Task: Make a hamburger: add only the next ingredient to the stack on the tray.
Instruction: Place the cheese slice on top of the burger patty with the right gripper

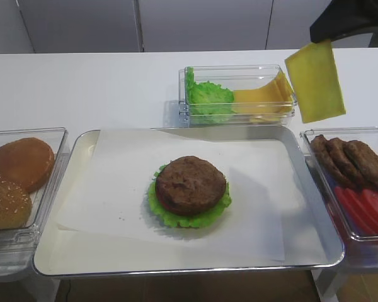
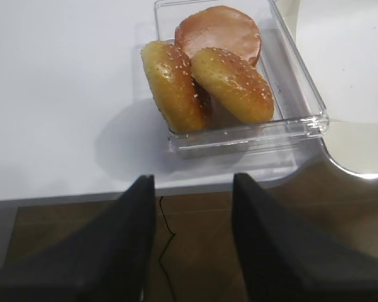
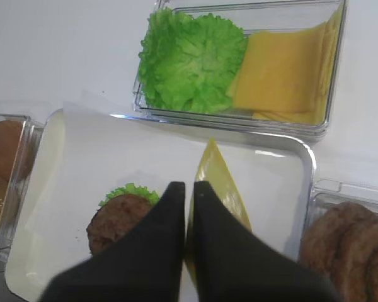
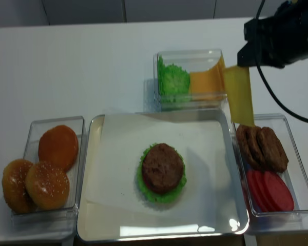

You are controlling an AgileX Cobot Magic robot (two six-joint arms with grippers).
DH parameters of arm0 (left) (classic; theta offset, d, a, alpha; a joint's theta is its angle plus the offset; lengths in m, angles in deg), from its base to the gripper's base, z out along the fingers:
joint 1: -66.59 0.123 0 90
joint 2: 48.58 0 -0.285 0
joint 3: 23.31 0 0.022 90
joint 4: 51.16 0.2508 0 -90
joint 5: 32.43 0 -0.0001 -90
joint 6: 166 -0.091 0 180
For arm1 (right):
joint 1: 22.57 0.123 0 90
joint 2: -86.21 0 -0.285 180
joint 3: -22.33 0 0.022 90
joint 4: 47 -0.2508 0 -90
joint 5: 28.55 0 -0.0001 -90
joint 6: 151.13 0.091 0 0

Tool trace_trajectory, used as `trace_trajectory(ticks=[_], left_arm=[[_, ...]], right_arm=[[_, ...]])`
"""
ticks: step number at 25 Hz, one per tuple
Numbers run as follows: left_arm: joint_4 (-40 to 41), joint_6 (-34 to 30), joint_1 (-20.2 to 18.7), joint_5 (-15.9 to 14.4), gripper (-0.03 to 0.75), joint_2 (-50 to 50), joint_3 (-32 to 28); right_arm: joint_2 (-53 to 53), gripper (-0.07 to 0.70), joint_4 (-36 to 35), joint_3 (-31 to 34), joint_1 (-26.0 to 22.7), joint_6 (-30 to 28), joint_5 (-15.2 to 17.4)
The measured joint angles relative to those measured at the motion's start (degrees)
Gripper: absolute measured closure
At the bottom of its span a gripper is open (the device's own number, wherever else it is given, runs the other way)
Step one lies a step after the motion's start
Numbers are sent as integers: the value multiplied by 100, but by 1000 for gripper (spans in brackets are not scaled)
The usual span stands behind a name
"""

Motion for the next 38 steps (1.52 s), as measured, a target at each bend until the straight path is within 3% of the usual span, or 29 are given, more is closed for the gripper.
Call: trace_trajectory(ticks=[8,14,24,38], left_arm=[[0,0,0,0,413,0,0],[0,0,0,0,413,0,0],[0,0,0,0,413,0,0],[0,0,0,0,413,0,0]], right_arm=[[263,593,-272,340,138,-114,0],[290,593,-248,364,856,-118,-33],[299,593,-248,364,1976,110,-400],[-117,593,-270,364,2881,179,-686]])
